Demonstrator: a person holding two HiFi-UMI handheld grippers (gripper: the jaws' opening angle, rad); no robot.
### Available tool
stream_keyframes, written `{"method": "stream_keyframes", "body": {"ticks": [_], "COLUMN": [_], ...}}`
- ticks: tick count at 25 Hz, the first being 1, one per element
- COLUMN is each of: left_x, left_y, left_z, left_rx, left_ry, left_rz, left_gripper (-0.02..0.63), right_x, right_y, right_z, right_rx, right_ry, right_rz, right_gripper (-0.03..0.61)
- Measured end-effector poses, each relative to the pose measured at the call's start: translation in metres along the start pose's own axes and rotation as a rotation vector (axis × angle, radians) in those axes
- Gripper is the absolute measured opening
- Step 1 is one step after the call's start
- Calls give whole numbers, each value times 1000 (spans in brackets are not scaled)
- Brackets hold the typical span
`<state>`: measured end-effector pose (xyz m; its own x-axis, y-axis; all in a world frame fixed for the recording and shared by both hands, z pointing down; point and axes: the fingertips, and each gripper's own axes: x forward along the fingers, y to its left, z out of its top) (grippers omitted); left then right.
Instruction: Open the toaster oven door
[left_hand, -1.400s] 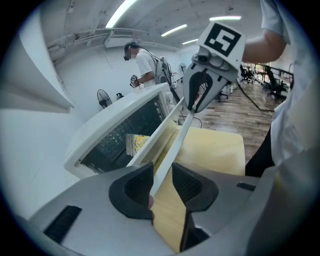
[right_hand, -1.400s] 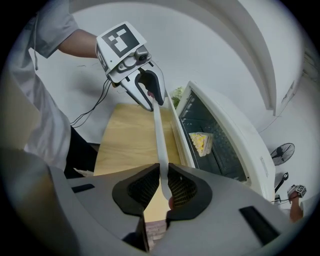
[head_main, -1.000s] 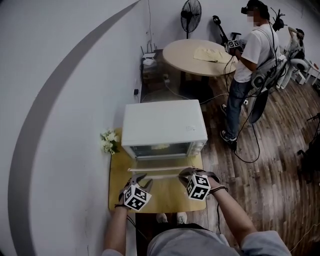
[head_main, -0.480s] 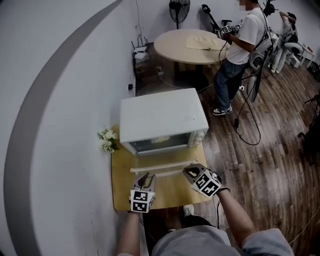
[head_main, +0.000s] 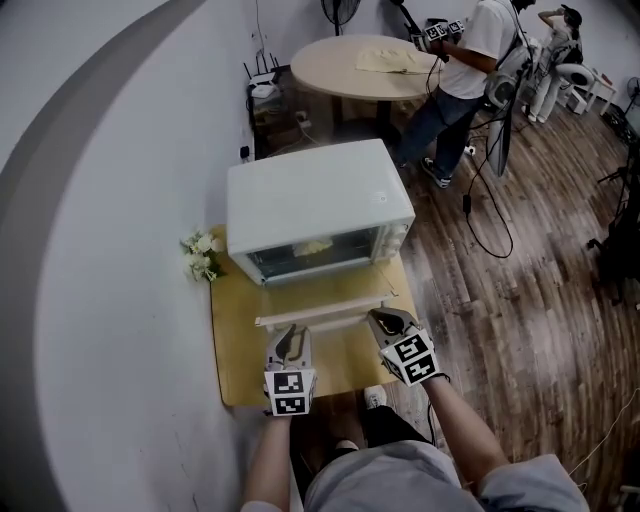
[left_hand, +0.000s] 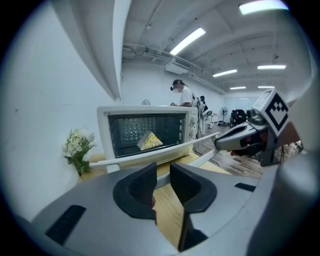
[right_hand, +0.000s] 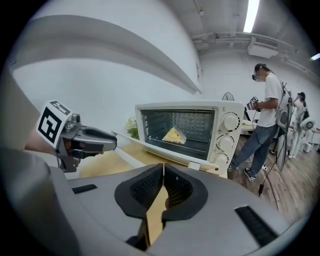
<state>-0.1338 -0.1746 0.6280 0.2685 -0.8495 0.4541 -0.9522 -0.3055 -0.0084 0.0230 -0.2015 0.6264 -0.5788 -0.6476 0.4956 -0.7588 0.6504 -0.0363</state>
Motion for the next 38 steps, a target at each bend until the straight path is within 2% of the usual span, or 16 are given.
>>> {"method": "stream_keyframes", "body": {"ticks": [2, 3, 9, 18, 22, 30, 38], "left_x": [-2, -2, -4, -3, 2, 10, 19], "left_y": [1, 1, -6, -15, -18, -24, -26], "left_z": [-1, -3, -18, -53, -73, -94, -115], "left_rx": [-25, -32, 7, 61, 70, 217, 270], "left_ry": [-28, -36, -54, -82, -59, -18, 17], "left_rz": [23, 35, 89, 156, 173, 201, 212], "left_gripper": [49, 5, 5, 3, 3, 3, 3], "right_x": [-1, -1, -3, 3, 8, 15, 24], "right_y": [-1, -1, 3, 15, 16, 12, 15], "right_z": [-3, -6, -23, -56, -76, -96, -119], "right_rx": [29, 37, 13, -126, -152, -262, -271], "right_ry": [-22, -30, -59, -47, -25, -7, 15], "right_rz": [-16, -24, -74, -128, -141, -196, -204], "right_gripper": [3, 2, 0, 0, 0, 0, -1]}}
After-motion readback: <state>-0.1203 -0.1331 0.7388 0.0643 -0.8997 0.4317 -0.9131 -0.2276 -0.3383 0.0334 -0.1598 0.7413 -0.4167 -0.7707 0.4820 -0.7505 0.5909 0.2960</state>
